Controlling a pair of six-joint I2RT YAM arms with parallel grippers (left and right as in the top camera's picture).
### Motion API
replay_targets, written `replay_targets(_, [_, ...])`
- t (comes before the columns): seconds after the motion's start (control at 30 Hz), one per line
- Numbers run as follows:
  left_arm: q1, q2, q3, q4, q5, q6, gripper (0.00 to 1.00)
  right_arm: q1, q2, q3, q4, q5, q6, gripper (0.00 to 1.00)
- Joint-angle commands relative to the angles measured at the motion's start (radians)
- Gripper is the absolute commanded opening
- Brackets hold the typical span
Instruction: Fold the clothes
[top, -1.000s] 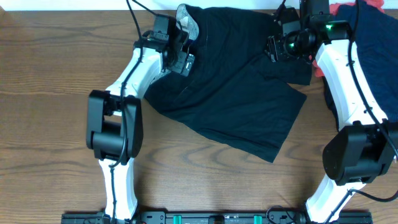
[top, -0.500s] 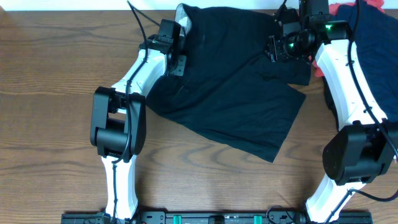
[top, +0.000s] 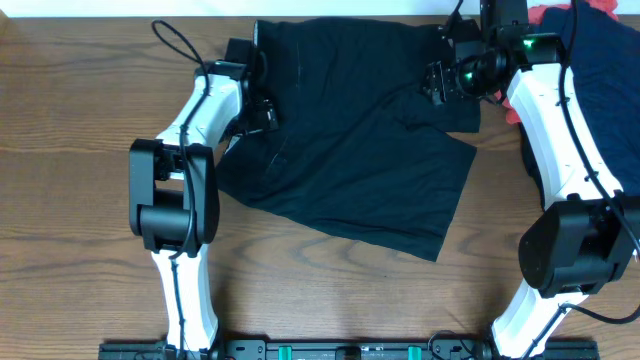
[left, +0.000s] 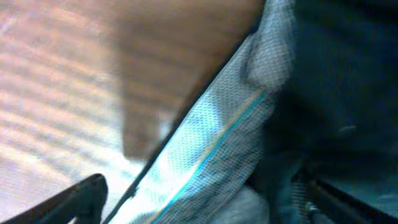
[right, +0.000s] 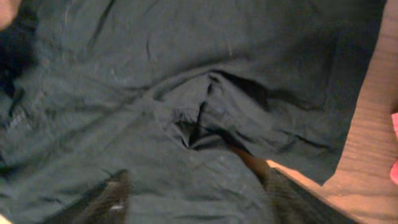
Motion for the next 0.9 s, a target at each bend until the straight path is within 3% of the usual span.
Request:
replay_targets(0.0, [0.031, -0.048, 0.011, -0.047, -0.017, -0.022, 0.98, 0.004, 0.0, 0.008, -0.04, -0.015, 0.021, 0.79])
replay_targets(0.13, [0.077, -0.138, 0.011, -0.142, -0.016, -0.011, 0.98, 0.004, -0.005, 0.008, -0.118, -0.038, 0.034, 0.82])
replay_targets(0.43, [0.158, -0.285, 0.011, -0.296, -0.016, 0.237, 0.98, 0.004, -0.1, 0.008, -0.281, -0.123, 0.033, 0.89])
replay_targets(0.63, [0.196, -0.298, 0.011, -0.407, -0.016, 0.241, 0.98, 0.003, -0.237, 0.008, -0.431, -0.038, 0.047, 0.8])
replay_targets(0.87, [0.198, -0.427, 0.011, -0.444, 0.073, 0.239, 0.98, 0.004, -0.417, 0.007, -0.562, 0.07, 0.185, 0.82])
